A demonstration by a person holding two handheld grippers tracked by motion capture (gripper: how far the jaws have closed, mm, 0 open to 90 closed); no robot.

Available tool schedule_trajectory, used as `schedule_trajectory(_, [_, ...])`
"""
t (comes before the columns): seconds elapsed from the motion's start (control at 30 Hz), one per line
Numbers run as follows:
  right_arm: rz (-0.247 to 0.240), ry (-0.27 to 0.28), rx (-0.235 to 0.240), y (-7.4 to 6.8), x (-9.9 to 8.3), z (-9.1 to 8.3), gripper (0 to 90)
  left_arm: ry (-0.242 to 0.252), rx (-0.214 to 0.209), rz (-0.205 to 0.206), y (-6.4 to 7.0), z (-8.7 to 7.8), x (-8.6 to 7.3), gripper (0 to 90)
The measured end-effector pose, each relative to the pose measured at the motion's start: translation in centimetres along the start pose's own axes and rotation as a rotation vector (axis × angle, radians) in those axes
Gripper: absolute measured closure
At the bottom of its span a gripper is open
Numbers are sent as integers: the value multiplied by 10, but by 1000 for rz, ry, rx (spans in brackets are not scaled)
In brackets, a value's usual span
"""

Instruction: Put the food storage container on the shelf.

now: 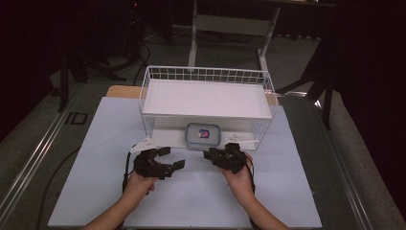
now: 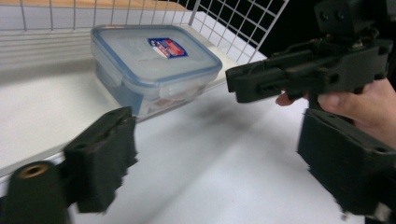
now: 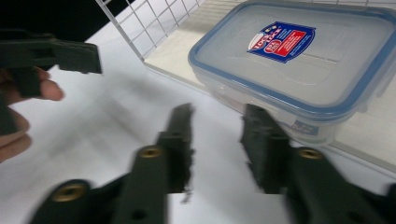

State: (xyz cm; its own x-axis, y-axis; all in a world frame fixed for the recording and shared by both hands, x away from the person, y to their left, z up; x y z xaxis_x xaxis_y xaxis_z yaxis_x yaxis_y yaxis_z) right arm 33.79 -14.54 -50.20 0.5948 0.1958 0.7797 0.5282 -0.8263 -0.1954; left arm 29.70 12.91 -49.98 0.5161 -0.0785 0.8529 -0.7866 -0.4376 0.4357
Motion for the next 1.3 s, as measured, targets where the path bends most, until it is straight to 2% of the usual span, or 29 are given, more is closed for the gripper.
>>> schedule_trajectory(0.03, [0,0,0,0,0,0,711,-3,-6,5,1,0,-2,103])
schedule_trajectory(0.07, [-28,-15,-9,-1,-1,5,861,-10,0,20,2,0,-7,16])
schedule_trajectory(0.1, [-39,-29,-16,-2,-3,7,896,-8,2,29,3,0,-9,15])
schedule_trajectory(0.27, [-41,-56,-28,-2,-7,21,899,-33,14,62,4,3,-16,15])
schedule_trajectory(0.33, [-26,-60,-34,0,-6,26,899,-23,16,68,4,4,-19,15])
schedule_trajectory(0.53, [-8,-55,-59,4,-2,38,899,-7,27,46,1,2,-23,15])
schedule_trajectory(0.67, [13,-53,-59,7,-1,43,899,-13,32,47,0,1,-25,15])
schedule_trajectory(0.77, [0,-46,-70,7,2,47,899,-10,37,52,-1,-1,-26,15])
schedule_trajectory(1.03, [19,-27,-82,8,14,58,899,-3,44,65,-1,-3,-25,15])
schedule_trajectory(1.1, [31,-24,-94,12,19,63,899,-4,48,75,0,-3,-26,15])
schedule_trajectory(1.3, [50,-28,-100,18,22,70,899,3,56,66,-2,-5,-26,15])
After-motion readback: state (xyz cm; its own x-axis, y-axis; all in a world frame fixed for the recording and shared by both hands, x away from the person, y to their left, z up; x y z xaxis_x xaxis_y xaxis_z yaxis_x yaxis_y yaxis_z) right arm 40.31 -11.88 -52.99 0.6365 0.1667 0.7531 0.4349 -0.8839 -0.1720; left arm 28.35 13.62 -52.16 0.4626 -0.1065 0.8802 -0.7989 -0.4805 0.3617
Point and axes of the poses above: each handheld gripper's, and its own axes: z roughly forward along the jaws, x roughly out of its top, y roughly to its right, the point moved 1 cm from there along z, roughly forward along the jaws, and after that the axes turned 13 degrees about -x, right-handed, at the moved point
